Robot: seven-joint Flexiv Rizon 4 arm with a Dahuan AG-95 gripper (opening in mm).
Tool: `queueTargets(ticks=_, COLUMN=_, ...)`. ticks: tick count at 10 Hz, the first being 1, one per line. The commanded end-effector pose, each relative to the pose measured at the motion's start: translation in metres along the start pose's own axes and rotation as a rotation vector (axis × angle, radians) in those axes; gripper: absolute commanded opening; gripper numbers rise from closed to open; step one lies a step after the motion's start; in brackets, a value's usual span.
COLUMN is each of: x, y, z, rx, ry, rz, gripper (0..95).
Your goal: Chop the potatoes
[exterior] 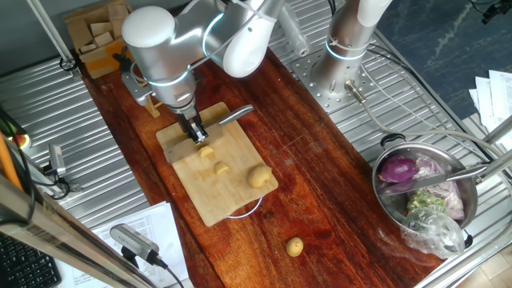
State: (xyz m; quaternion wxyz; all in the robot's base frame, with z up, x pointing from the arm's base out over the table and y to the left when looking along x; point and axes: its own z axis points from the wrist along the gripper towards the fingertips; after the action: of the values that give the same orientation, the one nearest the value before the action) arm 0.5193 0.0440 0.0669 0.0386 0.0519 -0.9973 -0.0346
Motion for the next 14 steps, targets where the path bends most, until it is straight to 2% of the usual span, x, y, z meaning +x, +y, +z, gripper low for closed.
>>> queueTargets(ticks=1, x=0.0013, y=0.0005, z=-0.0022, rx=-0.003, ry=0.0, rz=0.0, gripper=0.0)
queueTargets(ticks=7, x=0.0034, y=0.0046, z=-0.0016, rx=-0.024, ry=-0.007, rz=0.001, gripper=0.0)
queueTargets(ticks=8, x=0.0037, y=0.0048, z=-0.0039, rx=-0.035, ry=-0.007, rz=0.001, gripper=0.0)
queueTargets(ticks=10, x=0.0041, y=0.0053, z=-0.0075, rx=-0.036, ry=-0.003, rz=0.002, gripper=0.0)
queueTargets(ticks=11, x=0.0039, y=0.0054, z=-0.0054, rx=-0.048, ry=-0.009, rz=0.004, gripper=0.0)
queueTargets(ticks=14, x=0.0039, y=0.006, z=-0.0052, rx=-0.051, ry=-0.009, rz=0.011, gripper=0.0)
